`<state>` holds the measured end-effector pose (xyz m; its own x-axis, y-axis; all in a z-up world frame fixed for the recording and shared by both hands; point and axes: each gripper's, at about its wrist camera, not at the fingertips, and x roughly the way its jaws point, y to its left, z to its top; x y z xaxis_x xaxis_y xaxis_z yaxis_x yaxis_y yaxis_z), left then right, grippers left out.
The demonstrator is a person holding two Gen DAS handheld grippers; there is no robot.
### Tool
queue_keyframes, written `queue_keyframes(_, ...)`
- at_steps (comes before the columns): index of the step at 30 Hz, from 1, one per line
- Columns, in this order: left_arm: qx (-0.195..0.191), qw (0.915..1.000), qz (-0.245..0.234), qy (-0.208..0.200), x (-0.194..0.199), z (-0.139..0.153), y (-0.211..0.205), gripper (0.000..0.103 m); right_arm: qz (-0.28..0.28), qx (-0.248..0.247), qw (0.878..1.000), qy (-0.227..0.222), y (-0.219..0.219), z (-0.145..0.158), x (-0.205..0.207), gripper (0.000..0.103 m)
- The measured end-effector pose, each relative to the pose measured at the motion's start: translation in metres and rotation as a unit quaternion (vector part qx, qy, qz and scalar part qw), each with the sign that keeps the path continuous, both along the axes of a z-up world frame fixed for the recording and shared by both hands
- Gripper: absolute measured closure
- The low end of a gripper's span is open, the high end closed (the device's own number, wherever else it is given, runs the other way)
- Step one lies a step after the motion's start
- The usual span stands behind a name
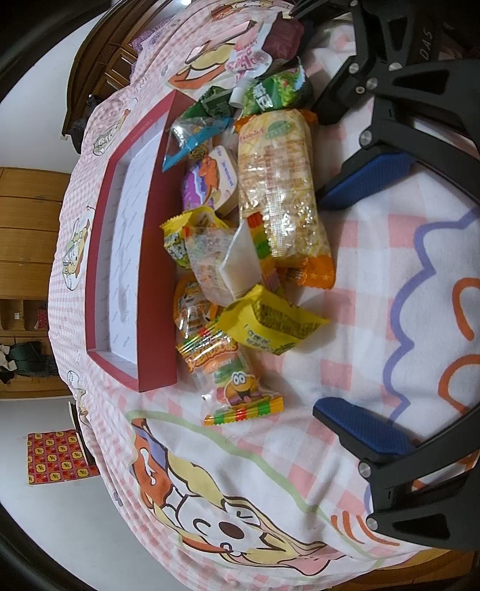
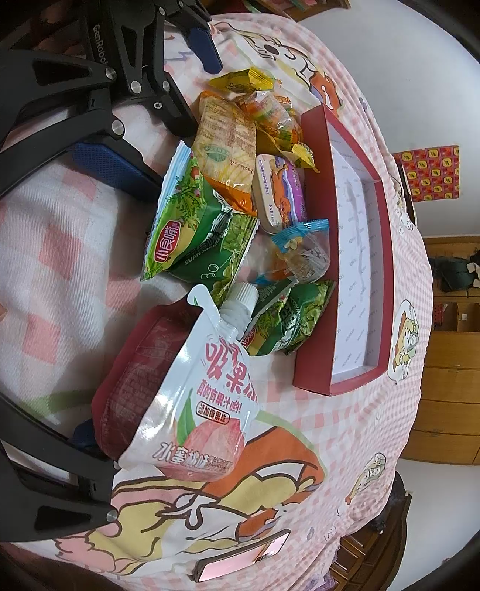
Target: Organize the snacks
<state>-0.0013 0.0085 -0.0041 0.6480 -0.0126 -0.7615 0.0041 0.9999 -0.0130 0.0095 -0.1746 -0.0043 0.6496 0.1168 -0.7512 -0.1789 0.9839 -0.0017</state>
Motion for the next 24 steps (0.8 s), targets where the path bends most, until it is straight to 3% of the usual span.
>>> queue_keyframes(24,-0.005,1.0000,0.002,-0.004,0.0007,0.0023,0.0006,0.000,0.001,0.000,1.000,0.000,0.0010,0.0001,0.0009,0.000)
